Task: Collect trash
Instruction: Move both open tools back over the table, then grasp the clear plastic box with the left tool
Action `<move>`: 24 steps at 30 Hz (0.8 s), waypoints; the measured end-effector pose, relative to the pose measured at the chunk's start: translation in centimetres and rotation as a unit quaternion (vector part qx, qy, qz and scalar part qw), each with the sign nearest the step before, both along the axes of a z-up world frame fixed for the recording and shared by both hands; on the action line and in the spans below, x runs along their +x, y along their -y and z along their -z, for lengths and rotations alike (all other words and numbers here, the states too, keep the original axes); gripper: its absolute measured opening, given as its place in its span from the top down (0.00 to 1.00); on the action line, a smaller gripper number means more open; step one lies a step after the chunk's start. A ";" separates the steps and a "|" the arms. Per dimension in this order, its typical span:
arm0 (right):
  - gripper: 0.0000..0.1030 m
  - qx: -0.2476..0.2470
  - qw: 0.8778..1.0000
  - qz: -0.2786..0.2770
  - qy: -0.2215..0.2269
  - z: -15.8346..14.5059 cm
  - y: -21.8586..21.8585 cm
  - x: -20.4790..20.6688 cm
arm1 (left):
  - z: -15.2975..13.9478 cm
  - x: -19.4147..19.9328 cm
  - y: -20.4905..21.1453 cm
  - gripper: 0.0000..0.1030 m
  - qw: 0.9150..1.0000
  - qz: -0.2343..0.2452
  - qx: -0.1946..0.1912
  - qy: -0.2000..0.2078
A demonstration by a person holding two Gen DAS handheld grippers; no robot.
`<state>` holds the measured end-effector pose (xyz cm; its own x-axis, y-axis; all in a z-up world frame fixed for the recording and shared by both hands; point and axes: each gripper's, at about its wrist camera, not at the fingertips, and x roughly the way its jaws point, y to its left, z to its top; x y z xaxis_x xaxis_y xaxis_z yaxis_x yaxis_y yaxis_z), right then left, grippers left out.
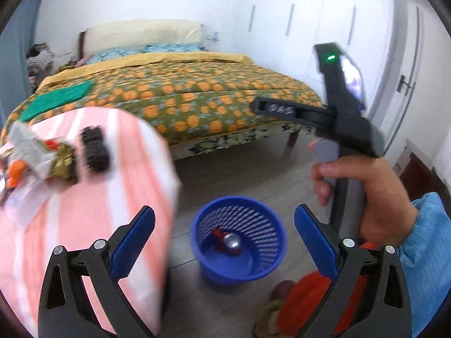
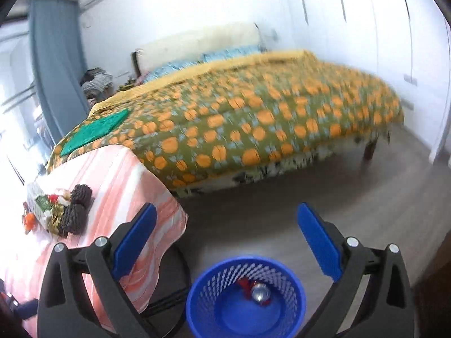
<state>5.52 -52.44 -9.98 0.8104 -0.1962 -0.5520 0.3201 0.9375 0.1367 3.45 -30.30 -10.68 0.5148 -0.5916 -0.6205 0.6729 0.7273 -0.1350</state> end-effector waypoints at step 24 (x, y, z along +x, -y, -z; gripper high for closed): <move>0.06 -0.111 0.936 -0.319 -0.099 5.2 -25.4 1.4 | 3.7 7.3 -24.8 0.05 0.973 -0.220 0.025 -0.065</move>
